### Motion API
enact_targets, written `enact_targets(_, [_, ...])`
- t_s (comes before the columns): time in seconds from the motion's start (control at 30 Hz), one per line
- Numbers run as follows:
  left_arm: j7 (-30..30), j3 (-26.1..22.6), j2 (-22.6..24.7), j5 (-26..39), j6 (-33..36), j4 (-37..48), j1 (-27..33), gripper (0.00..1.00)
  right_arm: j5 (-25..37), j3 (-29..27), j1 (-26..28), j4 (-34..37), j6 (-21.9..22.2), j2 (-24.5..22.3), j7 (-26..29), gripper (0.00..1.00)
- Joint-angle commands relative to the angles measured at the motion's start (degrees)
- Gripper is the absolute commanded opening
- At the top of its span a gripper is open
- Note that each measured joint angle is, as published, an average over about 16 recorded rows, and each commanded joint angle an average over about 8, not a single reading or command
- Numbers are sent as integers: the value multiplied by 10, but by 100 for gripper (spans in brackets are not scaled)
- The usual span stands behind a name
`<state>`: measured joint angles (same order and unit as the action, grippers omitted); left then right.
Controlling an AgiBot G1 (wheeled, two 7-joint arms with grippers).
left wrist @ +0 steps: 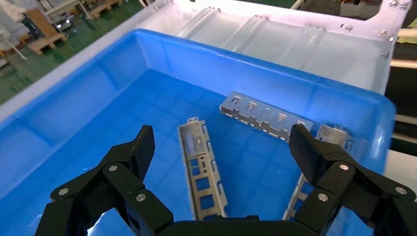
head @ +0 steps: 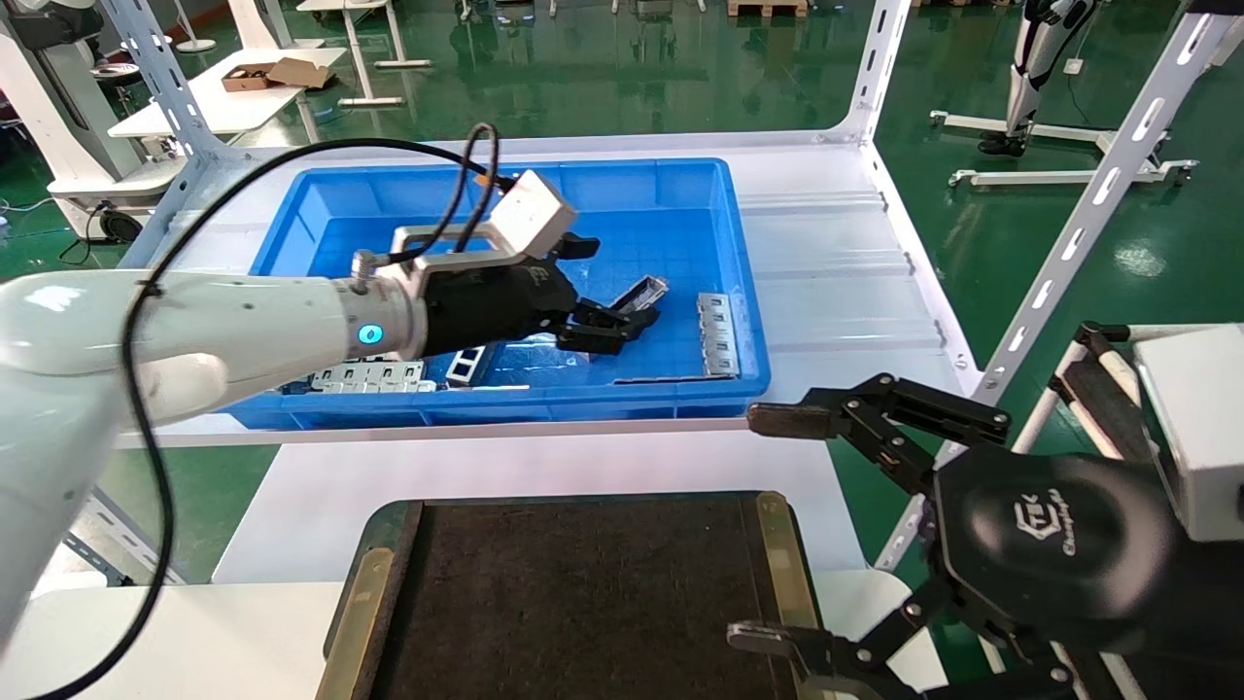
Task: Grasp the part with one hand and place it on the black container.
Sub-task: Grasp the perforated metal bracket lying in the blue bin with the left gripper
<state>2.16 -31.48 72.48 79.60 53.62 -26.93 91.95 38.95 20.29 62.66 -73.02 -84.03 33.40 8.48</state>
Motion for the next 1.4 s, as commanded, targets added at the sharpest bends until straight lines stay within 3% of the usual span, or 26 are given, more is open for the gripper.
enact_targets(0.03, [-16,-2,20,4,-10,34,10,100,0,0,0,0,0,0,0,100])
enact_targets(0.3, [-40,-13,54,-7,-45,93,20,100,0,0,0,0,0,0,0,100])
enact_targets(0.73, [3,-87,60,-40,-147,83,-3,100,0,0,0,0,0,0,0,100])
enact_targets(0.8, [8,-99,60,-47,-160,81,-5,98,0,0,0,0,0,0,0,79])
enact_targets(1.0, [18,-130,59,-72,-183,77,-7,24,0,0,0,0,0,0,0,4])
enact_targets(1.07, [22,-139,59,-81,-187,76,-7,1,0,0,0,0,0,0,0,0])
enact_targets(1.4, [41,-189,59,-118,-200,63,-2,0,0,0,0,0,0,0,0,0])
